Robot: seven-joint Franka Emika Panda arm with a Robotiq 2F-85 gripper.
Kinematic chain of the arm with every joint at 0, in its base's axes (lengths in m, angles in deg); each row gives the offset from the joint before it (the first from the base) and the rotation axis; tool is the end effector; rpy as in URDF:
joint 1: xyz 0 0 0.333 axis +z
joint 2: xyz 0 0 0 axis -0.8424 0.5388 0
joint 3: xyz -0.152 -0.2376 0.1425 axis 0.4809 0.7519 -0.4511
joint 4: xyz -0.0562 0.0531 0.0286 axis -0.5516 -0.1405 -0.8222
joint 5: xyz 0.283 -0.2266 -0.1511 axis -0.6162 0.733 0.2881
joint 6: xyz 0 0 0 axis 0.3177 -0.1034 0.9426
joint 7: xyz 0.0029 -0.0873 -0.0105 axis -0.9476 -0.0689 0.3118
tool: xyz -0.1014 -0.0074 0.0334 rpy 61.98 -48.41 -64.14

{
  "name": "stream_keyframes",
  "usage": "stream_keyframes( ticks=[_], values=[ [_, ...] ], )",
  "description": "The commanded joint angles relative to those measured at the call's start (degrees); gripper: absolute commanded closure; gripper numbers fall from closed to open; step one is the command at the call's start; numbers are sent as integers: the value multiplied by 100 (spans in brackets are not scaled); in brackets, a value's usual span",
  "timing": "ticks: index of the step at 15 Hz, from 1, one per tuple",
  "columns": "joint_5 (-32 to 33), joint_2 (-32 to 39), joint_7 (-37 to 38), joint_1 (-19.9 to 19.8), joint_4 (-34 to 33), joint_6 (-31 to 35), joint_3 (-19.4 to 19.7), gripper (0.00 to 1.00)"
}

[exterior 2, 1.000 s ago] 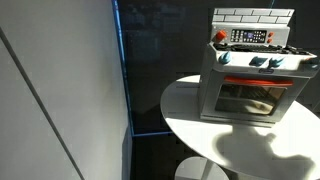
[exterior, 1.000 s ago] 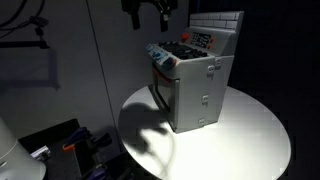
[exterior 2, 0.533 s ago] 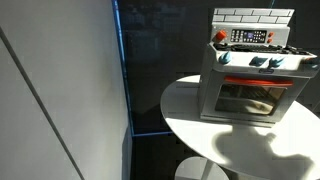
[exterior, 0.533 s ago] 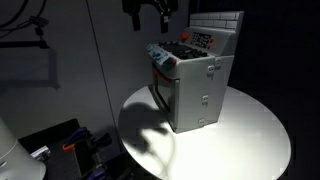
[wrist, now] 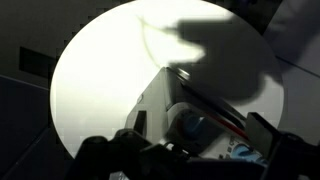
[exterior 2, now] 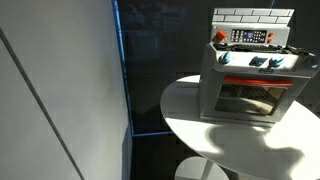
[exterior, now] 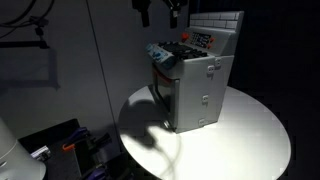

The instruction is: Push the bottom right button on the toy stove

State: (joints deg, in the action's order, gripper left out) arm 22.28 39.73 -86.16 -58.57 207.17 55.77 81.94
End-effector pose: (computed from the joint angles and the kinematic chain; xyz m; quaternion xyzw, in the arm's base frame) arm 0.4232 -0.1384 0.5607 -0.9924 -0.1067 -0.0593 0.0173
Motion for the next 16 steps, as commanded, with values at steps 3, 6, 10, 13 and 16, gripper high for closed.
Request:
stream_keyframes(
  ticks=[3,6,10,13,16],
  values=[
    [14,663,587,-142,-745,-14,-241,0],
    [62,961,992,-168,-1024,11,-392,0],
    [170,1281,1609,-192,-1278,260,-603,0],
    [335,1463,2073,-202,-1342,633,-733,0],
    [499,1602,2425,-204,-1320,972,-813,0]
  ],
)
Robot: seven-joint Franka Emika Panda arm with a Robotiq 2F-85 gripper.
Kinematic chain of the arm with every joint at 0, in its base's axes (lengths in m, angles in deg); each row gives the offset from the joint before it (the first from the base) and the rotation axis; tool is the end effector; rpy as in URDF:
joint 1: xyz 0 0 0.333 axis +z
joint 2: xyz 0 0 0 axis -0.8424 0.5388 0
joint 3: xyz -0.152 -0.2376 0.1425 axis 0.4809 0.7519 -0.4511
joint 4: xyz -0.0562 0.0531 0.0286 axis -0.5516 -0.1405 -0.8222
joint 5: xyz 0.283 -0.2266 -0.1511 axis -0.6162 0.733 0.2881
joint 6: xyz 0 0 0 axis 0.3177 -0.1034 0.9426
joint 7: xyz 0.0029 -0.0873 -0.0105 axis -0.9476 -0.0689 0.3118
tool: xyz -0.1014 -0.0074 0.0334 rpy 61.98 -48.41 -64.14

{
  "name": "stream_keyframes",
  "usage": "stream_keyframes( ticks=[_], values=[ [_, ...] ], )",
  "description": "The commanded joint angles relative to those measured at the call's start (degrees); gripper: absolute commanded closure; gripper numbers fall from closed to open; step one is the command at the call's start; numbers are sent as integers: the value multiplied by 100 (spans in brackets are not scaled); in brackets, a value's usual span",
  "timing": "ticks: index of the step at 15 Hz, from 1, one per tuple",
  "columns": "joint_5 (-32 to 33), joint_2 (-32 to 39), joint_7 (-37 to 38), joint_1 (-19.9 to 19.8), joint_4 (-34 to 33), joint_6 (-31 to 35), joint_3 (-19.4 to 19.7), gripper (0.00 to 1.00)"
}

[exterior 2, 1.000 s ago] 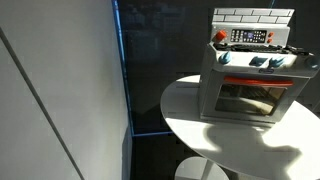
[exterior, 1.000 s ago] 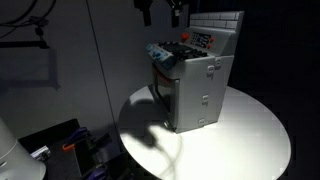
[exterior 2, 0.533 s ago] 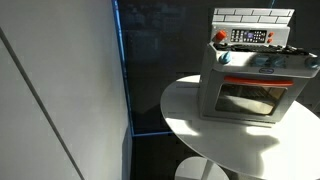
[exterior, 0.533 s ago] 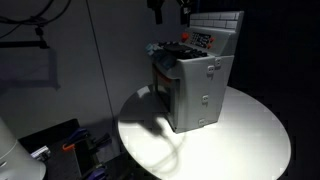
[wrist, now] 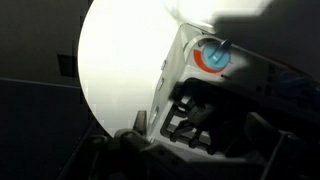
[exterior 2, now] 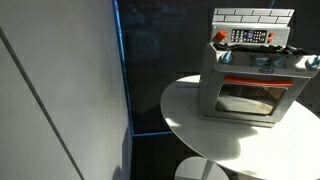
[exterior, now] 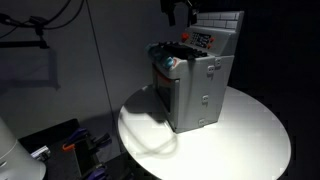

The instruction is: Push the bottom right button on the toy stove

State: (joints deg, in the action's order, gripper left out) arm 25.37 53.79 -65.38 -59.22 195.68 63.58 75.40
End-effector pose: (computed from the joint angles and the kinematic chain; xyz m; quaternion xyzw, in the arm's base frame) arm 0.5206 -0.1023 0.5610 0.9944 -0.0206 0.0952 0.0409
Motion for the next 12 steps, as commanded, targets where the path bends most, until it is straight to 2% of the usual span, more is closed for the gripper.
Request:
stream_keyframes(
  ticks=[1,7,12],
  values=[
    [241,242,442,-141,-147,315,-178,0],
    [331,486,896,-169,-76,950,-225,0],
    [219,515,739,-153,-22,933,-221,0]
  ],
)
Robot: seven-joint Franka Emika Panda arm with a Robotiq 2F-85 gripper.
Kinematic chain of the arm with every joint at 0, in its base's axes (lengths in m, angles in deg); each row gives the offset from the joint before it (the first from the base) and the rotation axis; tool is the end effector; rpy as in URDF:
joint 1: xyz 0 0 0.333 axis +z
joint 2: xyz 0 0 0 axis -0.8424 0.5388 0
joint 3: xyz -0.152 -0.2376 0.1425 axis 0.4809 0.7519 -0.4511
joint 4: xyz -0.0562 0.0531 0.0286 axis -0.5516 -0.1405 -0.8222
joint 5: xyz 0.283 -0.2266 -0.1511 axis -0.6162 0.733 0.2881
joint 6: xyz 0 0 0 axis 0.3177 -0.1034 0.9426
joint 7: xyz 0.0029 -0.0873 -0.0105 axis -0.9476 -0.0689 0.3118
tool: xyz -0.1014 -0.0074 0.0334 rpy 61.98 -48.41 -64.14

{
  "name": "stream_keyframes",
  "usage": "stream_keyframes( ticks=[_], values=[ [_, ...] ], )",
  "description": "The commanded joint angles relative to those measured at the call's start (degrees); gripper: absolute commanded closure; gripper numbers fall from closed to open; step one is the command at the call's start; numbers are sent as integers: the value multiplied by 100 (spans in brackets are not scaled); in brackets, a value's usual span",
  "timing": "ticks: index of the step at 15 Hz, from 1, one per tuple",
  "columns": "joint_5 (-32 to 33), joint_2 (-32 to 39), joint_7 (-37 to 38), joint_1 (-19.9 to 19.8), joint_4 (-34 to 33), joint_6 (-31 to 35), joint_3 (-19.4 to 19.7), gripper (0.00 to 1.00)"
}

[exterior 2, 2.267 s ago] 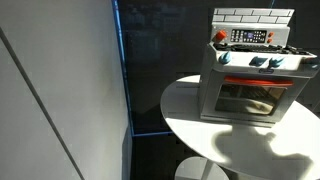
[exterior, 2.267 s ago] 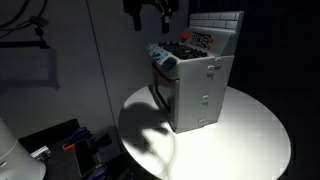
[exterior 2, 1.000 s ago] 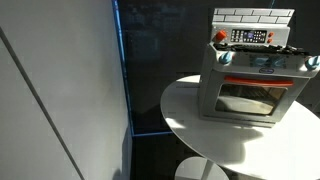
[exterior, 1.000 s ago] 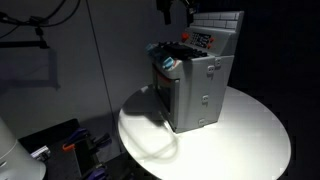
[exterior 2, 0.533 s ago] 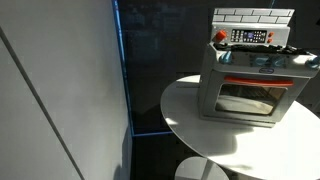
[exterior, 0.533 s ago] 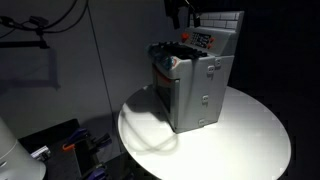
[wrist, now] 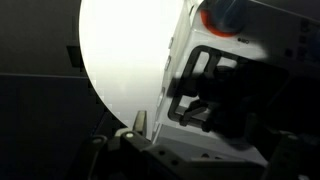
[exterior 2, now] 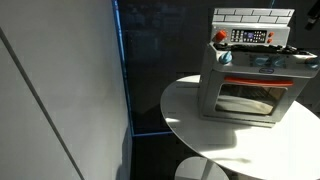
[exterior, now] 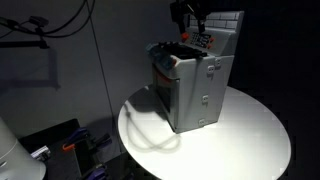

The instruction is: Push the bottom right button on the toy stove

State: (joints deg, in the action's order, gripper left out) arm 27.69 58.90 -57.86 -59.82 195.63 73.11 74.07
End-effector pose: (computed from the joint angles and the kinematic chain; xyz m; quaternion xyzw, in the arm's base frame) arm 0.5547 -0.0981 0.5319 0.9868 -0.0653 0.1352 0.0600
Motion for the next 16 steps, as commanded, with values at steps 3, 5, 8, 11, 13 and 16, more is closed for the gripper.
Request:
stream_keyframes(
  ticks=[3,5,8,11,13,16],
  values=[
    [-13,5,-12,-92,-17,-19,-91,0],
    [-13,5,-12,-92,-17,-19,-93,0],
    [30,171,161,-117,-146,18,-83,0],
    [8,354,343,-131,-268,82,-78,0],
    [9,477,429,-138,-337,170,-76,0],
    [20,670,558,-141,-487,280,-70,0]
  ],
)
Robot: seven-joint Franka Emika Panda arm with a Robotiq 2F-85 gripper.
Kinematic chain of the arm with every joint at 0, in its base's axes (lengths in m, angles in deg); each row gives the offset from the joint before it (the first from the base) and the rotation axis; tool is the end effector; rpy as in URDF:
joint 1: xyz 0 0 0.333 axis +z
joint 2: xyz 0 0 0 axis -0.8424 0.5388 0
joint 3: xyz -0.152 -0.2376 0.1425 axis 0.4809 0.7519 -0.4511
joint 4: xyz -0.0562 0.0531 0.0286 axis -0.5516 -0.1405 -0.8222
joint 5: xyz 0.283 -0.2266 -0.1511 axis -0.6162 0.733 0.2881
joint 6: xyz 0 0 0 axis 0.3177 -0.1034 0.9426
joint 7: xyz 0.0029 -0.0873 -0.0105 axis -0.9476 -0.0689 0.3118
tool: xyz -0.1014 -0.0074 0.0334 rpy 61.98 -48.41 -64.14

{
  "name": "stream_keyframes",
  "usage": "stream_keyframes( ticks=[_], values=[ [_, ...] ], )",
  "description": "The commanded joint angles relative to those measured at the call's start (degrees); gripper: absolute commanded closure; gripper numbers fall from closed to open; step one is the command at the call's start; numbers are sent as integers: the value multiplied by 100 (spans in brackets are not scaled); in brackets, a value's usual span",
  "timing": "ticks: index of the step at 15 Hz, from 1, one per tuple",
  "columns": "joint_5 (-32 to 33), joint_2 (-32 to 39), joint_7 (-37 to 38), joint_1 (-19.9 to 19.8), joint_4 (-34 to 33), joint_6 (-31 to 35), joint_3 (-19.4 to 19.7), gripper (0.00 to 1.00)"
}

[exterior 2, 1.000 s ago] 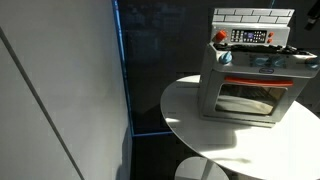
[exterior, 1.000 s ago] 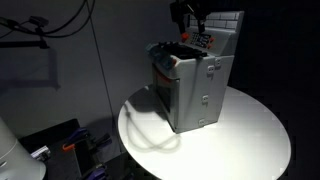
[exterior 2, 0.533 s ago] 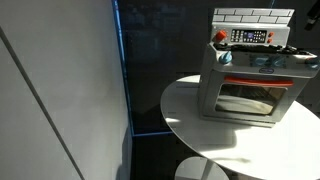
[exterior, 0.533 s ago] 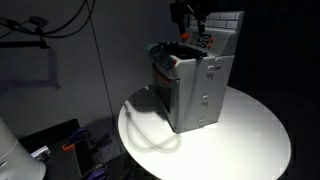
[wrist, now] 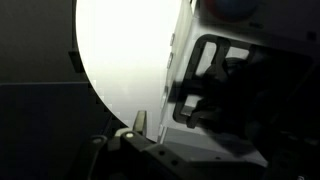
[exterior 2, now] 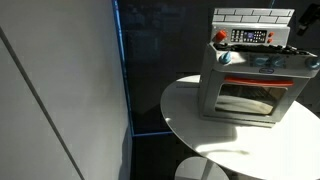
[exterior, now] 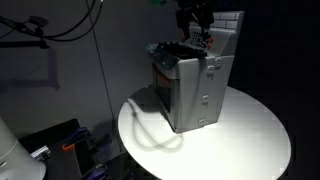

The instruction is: Push the bottom right button on the toy stove

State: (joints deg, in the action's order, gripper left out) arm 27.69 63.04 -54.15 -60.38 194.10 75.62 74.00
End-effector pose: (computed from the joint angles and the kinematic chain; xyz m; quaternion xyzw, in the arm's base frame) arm 0.5743 -0.1041 0.5092 0.9840 -0.0986 0.1360 0.0592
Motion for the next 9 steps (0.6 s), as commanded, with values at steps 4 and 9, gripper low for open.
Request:
stream_keyframes(
  ticks=[4,9],
  values=[
    [73,499,401,-70,-544,105,-53,0],
    [146,672,698,-21,-662,304,-54,0]
  ],
)
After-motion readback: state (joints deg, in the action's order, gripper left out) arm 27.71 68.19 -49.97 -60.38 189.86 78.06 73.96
